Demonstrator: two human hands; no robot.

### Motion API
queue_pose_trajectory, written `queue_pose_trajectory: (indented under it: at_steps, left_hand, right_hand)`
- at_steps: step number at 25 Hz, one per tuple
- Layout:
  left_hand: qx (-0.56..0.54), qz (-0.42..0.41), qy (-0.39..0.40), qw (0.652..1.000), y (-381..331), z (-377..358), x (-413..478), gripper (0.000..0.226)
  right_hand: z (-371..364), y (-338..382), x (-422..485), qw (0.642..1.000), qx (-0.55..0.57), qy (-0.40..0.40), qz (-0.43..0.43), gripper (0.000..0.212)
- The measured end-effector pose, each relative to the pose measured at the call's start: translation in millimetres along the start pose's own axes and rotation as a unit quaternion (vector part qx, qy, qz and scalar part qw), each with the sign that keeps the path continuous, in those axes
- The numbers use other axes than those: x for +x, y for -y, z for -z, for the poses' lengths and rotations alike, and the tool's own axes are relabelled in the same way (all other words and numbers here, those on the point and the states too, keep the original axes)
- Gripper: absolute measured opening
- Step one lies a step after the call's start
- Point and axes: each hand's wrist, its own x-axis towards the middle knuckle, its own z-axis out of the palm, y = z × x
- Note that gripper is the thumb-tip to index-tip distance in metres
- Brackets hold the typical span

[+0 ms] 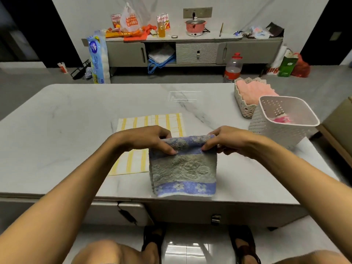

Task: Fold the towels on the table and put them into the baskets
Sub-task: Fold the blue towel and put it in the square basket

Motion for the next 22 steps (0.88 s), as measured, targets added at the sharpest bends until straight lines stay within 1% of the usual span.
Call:
queue_pose_trajectory:
  at_steps: [2, 3, 5, 6, 7, 8, 9, 10, 11, 12, 13, 14, 15, 16, 17, 18, 20, 22]
  left_hand:
    - [0.061, -0.045, -0.114, 0.991, -29.3, 0.9, 11.8, 0.032]
    - [0.108, -0.069, -0.179, 0.975, -43.1, -0.1, 19.7, 0.031]
    - [0.212, -0.124, -0.277, 0.929, -64.6, -10.4, 33.4, 0.027]
    - [0.257, -0.152, -0.305, 0.904, -67.6, -19.1, 38.3, 0.027]
    - [0.290, -0.179, -0.318, 0.885, -63.8, -29.8, 42.1, 0.028]
    - [0.316, -0.203, -0.307, 0.875, -56.7, -45.6, 47.0, 0.028]
    - [0.329, -0.217, -0.273, 0.878, -45.8, -66.2, 53.7, 0.028]
    - [0.329, -0.210, -0.222, 0.894, -32.4, -87.4, 57.7, 0.026]
    - [0.313, -0.180, -0.166, 0.918, -19.7, -108.5, 61.4, 0.024]
    - [0.283, -0.139, -0.119, 0.942, -9.9, -127.2, 65.4, 0.025]
    - [0.239, -0.104, -0.102, 0.960, -2.4, -141.3, 71.5, 0.025]
    - [0.192, -0.083, -0.122, 0.970, 1.1, -149.0, 78.7, 0.024]
    - [0.154, -0.070, -0.163, 0.972, 1.5, -151.5, 86.9, 0.023]
    - [0.129, -0.051, -0.202, 0.970, -1.1, -151.6, 94.4, 0.023]
    - [0.116, -0.025, -0.233, 0.965, -3.9, -151.0, 102.3, 0.023]
    - [0.110, 0.003, -0.255, 0.961, -6.3, -151.0, 108.8, 0.024]
    - [0.106, 0.055, -0.263, 0.957, -6.4, -151.8, 119.8, 0.026]
    - [0.107, 0.082, -0.244, 0.960, -2.2, -153.7, 125.8, 0.031]
  right_hand:
    - [25.4, 8.0, -13.0, 0.994, -0.025, -0.101, 0.040, 0.011]
    - [36.8, 8.9, -18.1, 0.984, -0.045, -0.159, 0.070, 0.014]
    - [52.0, -0.5, -31.0, 0.947, -0.101, -0.273, 0.134, 0.021]
    - [54.0, -11.4, -36.3, 0.925, -0.130, -0.318, 0.160, 0.024]
    - [50.0, -25.9, -38.3, 0.908, -0.158, -0.340, 0.184, 0.027]
    - [43.2, -48.2, -39.8, 0.901, -0.184, -0.336, 0.202, 0.029]
    - [33.7, -75.5, -41.4, 0.910, -0.192, -0.309, 0.200, 0.032]
    - [21.7, -103.9, -41.6, 0.930, -0.178, -0.266, 0.179, 0.033]
    - [10.2, -132.0, -41.9, 0.952, -0.157, -0.223, 0.140, 0.033]
    - [1.5, -156.9, -41.6, 0.965, -0.139, -0.198, 0.098, 0.033]
    - [-3.2, -176.7, -37.5, 0.970, -0.121, -0.200, 0.064, 0.030]
    - [-4.3, -188.8, -30.3, 0.970, -0.095, -0.221, 0.037, 0.026]
    - [-2.8, -193.3, -22.1, 0.968, -0.047, -0.248, 0.008, 0.026]
    - [-0.4, -192.2, -13.3, 0.964, 0.011, -0.265, -0.028, 0.031]
    - [2.4, -189.2, -3.6, 0.960, 0.065, -0.267, -0.061, 0.036]
    - [4.9, -184.2, 5.3, 0.957, 0.100, -0.257, -0.087, 0.035]
    - [9.0, -171.3, 17.8, 0.958, 0.127, -0.228, -0.116, 0.030]
    - [8.7, -158.5, 23.4, 0.953, 0.179, -0.210, -0.122, 0.029]
